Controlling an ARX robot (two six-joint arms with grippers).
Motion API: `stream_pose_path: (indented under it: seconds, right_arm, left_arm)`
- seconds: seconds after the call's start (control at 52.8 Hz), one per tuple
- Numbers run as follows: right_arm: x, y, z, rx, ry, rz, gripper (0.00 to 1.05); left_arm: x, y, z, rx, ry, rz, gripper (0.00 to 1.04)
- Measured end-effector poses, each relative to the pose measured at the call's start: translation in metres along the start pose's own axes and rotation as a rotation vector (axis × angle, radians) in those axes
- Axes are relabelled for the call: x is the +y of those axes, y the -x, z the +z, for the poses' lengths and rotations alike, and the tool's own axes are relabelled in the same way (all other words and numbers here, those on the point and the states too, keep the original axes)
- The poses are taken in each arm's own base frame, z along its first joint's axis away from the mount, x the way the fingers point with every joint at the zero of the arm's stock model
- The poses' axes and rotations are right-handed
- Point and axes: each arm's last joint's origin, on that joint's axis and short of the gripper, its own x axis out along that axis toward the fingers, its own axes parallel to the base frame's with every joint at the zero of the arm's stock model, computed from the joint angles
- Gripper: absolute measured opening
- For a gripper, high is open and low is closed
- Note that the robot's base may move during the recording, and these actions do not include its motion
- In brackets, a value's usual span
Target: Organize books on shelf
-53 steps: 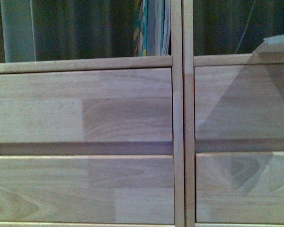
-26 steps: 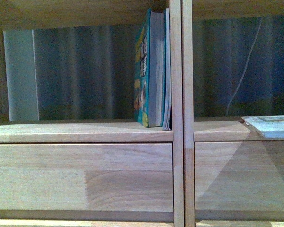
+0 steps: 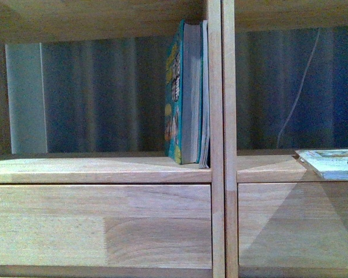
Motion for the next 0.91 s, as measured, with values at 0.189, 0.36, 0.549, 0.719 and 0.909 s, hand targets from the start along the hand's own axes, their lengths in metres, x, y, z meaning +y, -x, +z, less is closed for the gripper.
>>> stream_pose_path:
  seconds: [0.189,0.36,0.549,0.719,0.909]
  right_arm:
    - [-0.011,-0.047,0.013,0.003,-0.288,-0.069,0.98]
    - [-0.023,-0.068,0.035,-0.092,-0.401,-0.138,0.98]
    - [-0.042,-0.071,0.056,-0.191,-0.479,-0.183,0.98]
    - [-0.045,-0.071,0.067,-0.238,-0.52,-0.176,0.92]
    - [-0.038,-0.074,0.064,-0.234,-0.519,-0.142,0.62]
  left_arm:
    - [0.0,0.0,0.0,0.0,0.0,0.0,0.97]
    - [0.0,0.0,0.0,0.0,0.0,0.0,0.97]
    - [0.0,0.0,0.0,0.0,0.0,0.0,0.97]
    - [0.0,0.0,0.0,0.0,0.0,0.0,0.97]
    - [0.0,0.0,0.0,0.0,0.0,0.0,0.97]
